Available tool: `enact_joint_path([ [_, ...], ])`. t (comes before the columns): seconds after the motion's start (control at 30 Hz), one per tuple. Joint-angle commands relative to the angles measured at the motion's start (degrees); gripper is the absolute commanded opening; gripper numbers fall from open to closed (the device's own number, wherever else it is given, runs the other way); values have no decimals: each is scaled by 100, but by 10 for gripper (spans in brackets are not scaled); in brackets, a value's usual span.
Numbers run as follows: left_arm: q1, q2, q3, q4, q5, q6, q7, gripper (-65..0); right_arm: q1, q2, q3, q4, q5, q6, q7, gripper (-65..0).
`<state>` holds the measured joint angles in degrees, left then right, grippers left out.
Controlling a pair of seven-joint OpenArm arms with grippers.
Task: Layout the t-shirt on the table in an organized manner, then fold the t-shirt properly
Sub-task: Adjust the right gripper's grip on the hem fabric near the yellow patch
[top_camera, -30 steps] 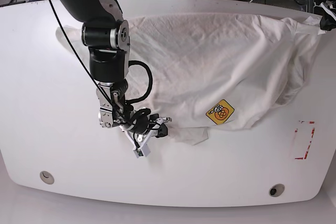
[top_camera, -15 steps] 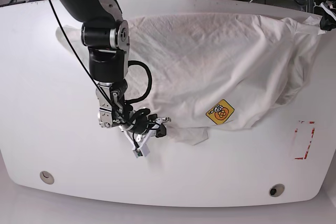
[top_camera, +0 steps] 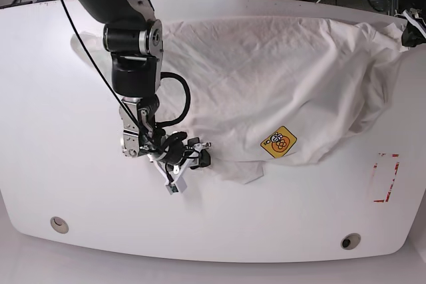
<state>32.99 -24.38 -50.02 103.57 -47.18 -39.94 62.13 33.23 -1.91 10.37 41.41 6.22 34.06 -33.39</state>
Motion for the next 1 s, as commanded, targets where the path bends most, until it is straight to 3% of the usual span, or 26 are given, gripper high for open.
enact_joint_path([
  [0.0,11,-124,13,83,-60,-6,-81,-644,-101,37,-13,910,33,18,-103,-411],
  [0.13,11,-124,66,83,-78,-6,-81,-626,-497,29,-13,1754,33,18,-420,-303],
  [0.27,-25,-124,74,91,-78,-6,-81,-485,-849,29,-13,2721,33,9,-701,-179],
  [0.4,-112,-124,39,91,-51,-6,-81,-342,-919,29,-13,3239,33,9,-965,-144],
  [0.5,-121,-133,31,91,-51,-6,-81,-271,-910,46,5,3336,42,9,-1105,-144],
  [0.77,-411,-177,-198,91,-69,-6,-81,-268,-541,73,22,2659,51,9,-1061,-146],
  [0.97,-772,-177,-453,100,-87,-6,-55,-268,-84,73,216,1402,59,9,-393,-146],
])
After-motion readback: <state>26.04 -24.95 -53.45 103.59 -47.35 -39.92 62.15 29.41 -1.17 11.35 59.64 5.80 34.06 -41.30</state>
